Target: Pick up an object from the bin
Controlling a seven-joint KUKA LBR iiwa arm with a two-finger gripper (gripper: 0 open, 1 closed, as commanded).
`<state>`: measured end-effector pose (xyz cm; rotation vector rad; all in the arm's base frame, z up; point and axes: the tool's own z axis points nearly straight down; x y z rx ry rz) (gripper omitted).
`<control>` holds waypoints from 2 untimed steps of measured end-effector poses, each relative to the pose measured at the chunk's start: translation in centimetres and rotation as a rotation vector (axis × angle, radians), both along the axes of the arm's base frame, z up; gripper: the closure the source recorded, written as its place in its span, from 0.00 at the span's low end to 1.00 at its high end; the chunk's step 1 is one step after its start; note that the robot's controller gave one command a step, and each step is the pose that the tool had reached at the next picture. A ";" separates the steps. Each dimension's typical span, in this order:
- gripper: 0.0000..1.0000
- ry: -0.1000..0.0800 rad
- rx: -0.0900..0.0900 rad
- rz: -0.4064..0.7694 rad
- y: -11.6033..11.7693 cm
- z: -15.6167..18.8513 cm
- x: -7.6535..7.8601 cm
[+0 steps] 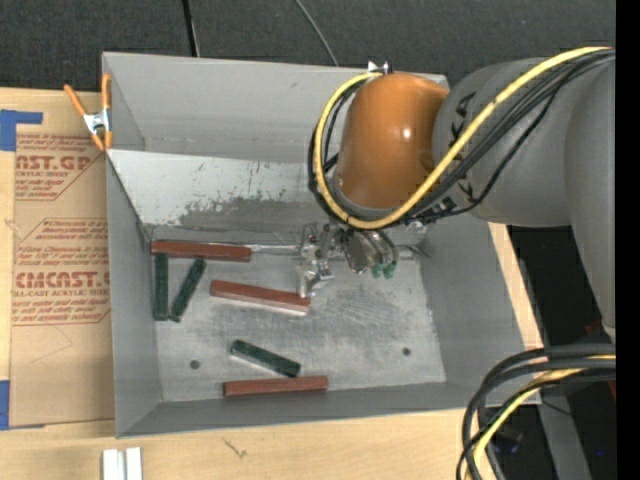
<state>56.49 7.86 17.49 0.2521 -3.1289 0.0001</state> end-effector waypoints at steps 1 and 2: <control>0.00 -0.003 0.002 0.116 6.9 -0.7 -2.2; 0.00 -0.004 0.002 0.116 6.8 -0.7 -2.2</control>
Offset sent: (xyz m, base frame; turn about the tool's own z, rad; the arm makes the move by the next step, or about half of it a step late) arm 0.0000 0.0000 0.0000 0.0000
